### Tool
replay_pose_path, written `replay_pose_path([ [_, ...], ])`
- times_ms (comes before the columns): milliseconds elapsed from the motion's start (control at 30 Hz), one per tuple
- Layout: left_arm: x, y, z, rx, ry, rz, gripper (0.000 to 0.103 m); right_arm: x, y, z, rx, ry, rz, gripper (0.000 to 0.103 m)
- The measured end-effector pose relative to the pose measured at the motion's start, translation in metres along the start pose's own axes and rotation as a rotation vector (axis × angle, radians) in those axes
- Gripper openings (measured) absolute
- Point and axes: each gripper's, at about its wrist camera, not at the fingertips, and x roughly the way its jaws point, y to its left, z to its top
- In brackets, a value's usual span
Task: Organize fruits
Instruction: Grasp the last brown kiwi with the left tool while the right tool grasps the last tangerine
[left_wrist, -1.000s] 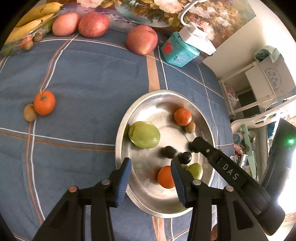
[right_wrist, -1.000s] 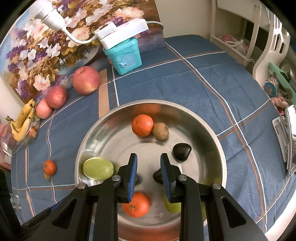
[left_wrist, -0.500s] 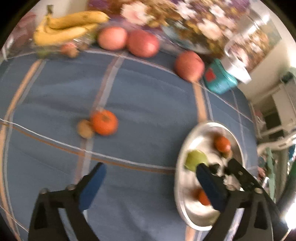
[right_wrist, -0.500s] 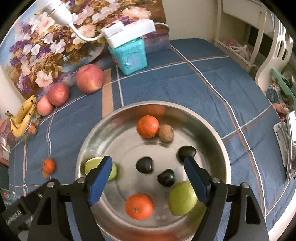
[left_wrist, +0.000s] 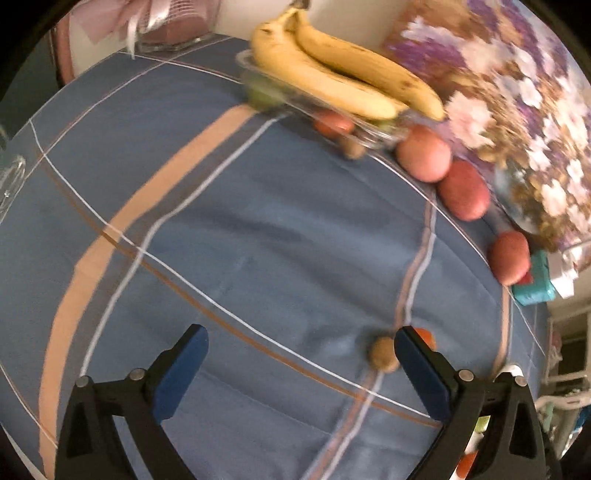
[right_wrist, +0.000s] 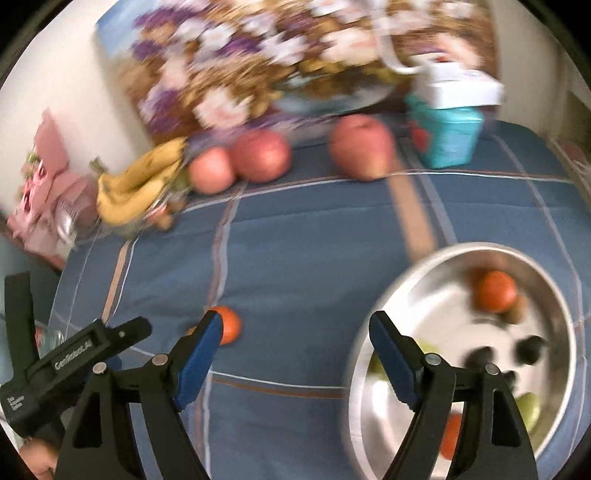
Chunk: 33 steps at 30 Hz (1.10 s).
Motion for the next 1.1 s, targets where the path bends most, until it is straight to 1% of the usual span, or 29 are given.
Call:
replay_pose_path([
  [167, 0.007, 0.010, 0.007, -0.028, -0.011, 0.026, 0.103, 0.027, 0.024, -0.001, -0.017, 0.045, 0.033, 0.082],
  [267, 0.012, 0.018, 0.011, -0.061, 0.002, 0.022, 0.103, 0.043, 0.031, -0.001, -0.022, 0.072, 0.041, 0.081],
  [333, 0.015, 0.021, 0.012, -0.076, 0.006, 0.016, 0.103, 0.049, 0.034, -0.004, -0.027, 0.084, 0.041, 0.076],
  [400, 0.017, 0.022, 0.014, -0.081, 0.009, 0.011, 0.103, 0.054, 0.037, -0.005, -0.023, 0.092, 0.051, 0.059],
  [467, 0.019, 0.022, 0.015, -0.083, 0.011, 0.003, 0.103, 0.058, 0.038, -0.006, -0.013, 0.104, 0.070, 0.049],
  [533, 0.022, 0.020, 0.017, -0.082, 0.011, -0.006, 0.103, 0.060, 0.038, -0.007, -0.002, 0.112, 0.087, 0.042],
  [567, 0.024, 0.019, 0.019, -0.080, 0.011, -0.011, 0.103, 0.061, 0.038, -0.007, 0.003, 0.113, 0.098, 0.036],
  [700, 0.026, 0.006, 0.017, -0.045, 0.022, -0.049, 0.103, 0.058, 0.033, -0.006, 0.023, 0.109, 0.104, 0.036],
  [800, 0.030, -0.009, 0.012, 0.001, 0.037, -0.083, 0.101, 0.054, 0.020, -0.002, 0.047, 0.102, 0.065, 0.036],
  [867, 0.031, -0.021, 0.008, 0.046, 0.044, -0.089, 0.099, 0.051, 0.010, 0.000, 0.065, 0.097, 0.038, 0.036],
  [933, 0.035, -0.033, 0.004, 0.094, 0.056, -0.090, 0.086, 0.049, 0.001, 0.001, 0.088, 0.098, 0.036, 0.036],
  [1067, 0.039, -0.053, -0.007, 0.171, 0.080, -0.109, 0.075, 0.046, -0.009, 0.002, 0.109, 0.097, 0.027, 0.036],
  [1100, 0.039, -0.059, -0.010, 0.195, 0.081, -0.110, 0.067, 0.046, -0.011, 0.002, 0.111, 0.099, 0.026, 0.036],
])
